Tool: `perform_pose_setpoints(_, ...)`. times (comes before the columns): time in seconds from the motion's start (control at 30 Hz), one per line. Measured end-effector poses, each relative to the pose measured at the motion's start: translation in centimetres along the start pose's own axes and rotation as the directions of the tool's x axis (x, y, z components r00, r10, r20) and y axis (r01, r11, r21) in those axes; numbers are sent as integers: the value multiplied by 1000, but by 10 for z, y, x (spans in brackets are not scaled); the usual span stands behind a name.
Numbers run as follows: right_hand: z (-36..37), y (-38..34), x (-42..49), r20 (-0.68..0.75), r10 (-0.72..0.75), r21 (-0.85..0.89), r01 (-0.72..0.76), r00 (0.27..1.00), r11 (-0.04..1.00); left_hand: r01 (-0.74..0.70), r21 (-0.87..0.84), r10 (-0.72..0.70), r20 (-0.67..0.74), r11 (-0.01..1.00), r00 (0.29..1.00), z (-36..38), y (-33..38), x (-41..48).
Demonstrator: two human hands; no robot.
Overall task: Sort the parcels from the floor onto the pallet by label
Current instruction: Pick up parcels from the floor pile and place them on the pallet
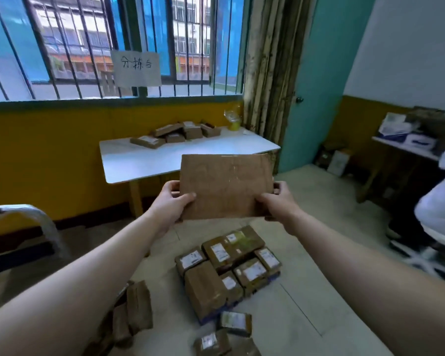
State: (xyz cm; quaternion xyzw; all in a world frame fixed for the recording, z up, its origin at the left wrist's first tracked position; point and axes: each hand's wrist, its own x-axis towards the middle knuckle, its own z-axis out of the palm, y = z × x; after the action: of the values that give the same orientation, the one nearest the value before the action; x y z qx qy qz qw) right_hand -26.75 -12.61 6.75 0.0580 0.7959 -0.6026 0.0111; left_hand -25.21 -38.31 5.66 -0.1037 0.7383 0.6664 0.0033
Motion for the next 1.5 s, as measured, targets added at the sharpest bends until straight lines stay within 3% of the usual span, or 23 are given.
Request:
perform_pose_setpoints(0.27, -72, 10, 18, -38, -1, 8, 2, 999, 1000, -23, 42, 22, 12, 999, 1000, 72, 26, 7)
perform_pose_setpoints(0.9, -84, 43, 199, -64, 121, -99, -127, 991, 987, 75, 94, -82, 73, 993, 994, 135, 3, 181)
perform_pose_setpoints(1.2, -59, 34, 289, 137, 69, -126, -52, 988, 991, 121, 39, -116, -98, 992, 988, 127, 7, 229)
perform_pose_setpoints(1.5, -70, 37, 395, 321, 39, -165, 15, 946, 986, 164, 21, -150, -295, 986, 943, 170, 11, 273)
